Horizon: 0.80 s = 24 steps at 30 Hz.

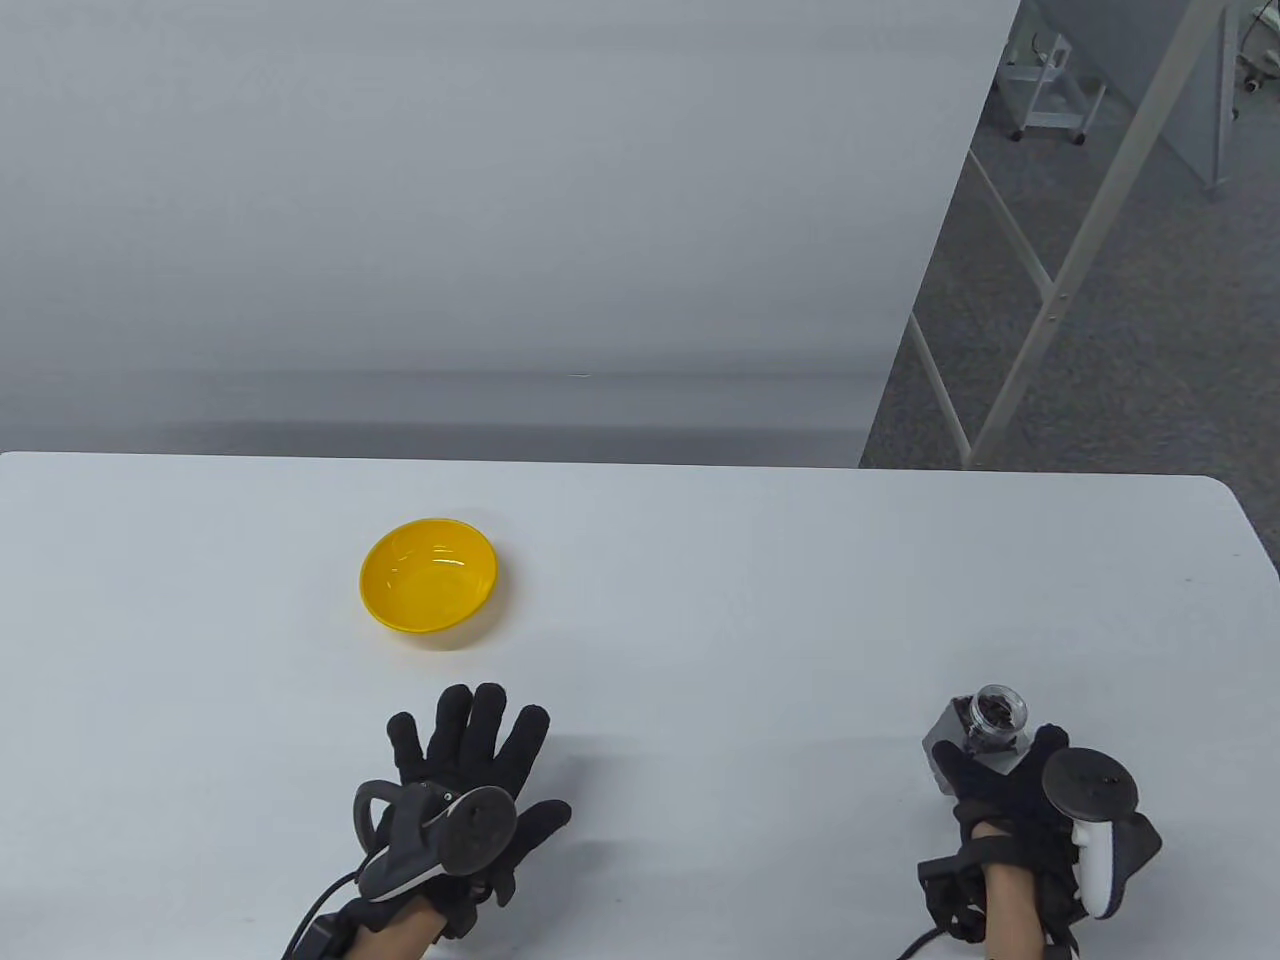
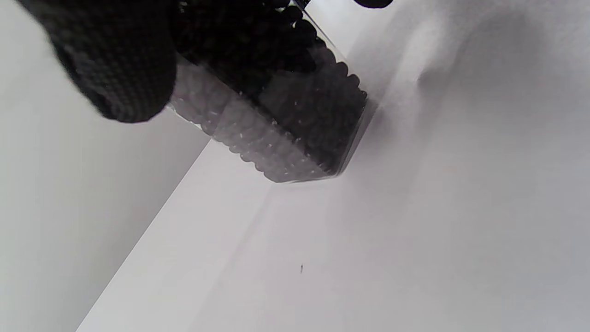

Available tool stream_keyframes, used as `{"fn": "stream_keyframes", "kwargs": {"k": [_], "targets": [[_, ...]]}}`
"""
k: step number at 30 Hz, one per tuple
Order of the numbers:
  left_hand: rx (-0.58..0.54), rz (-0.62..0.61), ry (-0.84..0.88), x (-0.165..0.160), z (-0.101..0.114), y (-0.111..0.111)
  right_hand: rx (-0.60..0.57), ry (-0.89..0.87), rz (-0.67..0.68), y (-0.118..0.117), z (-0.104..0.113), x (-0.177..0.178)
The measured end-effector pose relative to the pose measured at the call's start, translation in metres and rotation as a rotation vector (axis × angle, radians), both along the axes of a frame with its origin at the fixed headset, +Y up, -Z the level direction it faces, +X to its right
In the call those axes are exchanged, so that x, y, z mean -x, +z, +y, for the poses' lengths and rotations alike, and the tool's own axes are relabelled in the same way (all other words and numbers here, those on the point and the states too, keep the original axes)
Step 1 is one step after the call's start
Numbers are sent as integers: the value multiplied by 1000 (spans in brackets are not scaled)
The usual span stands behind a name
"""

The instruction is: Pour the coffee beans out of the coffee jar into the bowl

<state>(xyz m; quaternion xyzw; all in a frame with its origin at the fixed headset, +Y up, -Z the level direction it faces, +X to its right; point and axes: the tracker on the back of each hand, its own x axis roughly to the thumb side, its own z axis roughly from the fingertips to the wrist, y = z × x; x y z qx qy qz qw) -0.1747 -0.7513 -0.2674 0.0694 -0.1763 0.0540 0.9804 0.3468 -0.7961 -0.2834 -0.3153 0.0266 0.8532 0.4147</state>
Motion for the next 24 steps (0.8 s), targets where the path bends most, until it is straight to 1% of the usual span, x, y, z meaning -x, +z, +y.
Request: {"fn": "stream_keyframes", "kwargs": {"k": [4,11,17,24], "targets": [[-2,-1,0,0,0,0,-26,-41,22,-1,-2,0],[-5,1,3,1,0,-1,-39,-82,30,-1,-5,-1],[-10,1,4,2,0,-2,-120,-167,22,-1,-7,0],[-16,2,5,3,0,-2,-138,-145,9,0,-4,1]]}}
